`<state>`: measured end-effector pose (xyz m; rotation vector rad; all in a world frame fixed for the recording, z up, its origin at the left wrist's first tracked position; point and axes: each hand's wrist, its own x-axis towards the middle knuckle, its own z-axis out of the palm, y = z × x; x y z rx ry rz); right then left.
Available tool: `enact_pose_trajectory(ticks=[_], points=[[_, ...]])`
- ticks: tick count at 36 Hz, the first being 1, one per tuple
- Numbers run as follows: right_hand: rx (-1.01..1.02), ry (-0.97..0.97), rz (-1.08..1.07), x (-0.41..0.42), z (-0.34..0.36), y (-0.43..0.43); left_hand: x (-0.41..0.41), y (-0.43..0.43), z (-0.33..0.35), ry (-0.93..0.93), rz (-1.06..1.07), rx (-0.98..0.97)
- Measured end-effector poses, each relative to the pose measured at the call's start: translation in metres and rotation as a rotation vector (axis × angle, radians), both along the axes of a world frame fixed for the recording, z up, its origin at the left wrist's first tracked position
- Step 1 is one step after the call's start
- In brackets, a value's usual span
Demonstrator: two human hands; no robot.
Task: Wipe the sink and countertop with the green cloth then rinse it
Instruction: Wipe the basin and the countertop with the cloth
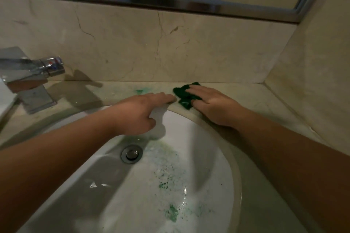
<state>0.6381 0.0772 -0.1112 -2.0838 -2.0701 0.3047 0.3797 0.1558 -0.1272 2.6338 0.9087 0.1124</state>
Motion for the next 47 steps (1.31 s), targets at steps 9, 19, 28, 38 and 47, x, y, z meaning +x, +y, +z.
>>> enact_pose_trajectory(ticks=[9,19,28,38,47], points=[[-0.036,0.03,-0.281,0.131,0.008,-0.048,0.001,0.003,-0.005,-0.008,-0.058,0.044],[-0.057,-0.015,0.076,0.047,0.0,-0.065,0.0,0.011,-0.014,-0.016,-0.084,0.062],[-0.036,0.003,0.074,0.09,0.0,-0.079,-0.001,0.011,-0.013,-0.02,-0.095,0.063],[-0.077,-0.049,-0.09,0.124,0.001,-0.087,0.001,0.011,-0.014,-0.017,-0.075,0.072],[-0.076,-0.003,0.296,0.062,0.005,-0.108,0.0,0.01,-0.012,-0.004,-0.077,0.066]])
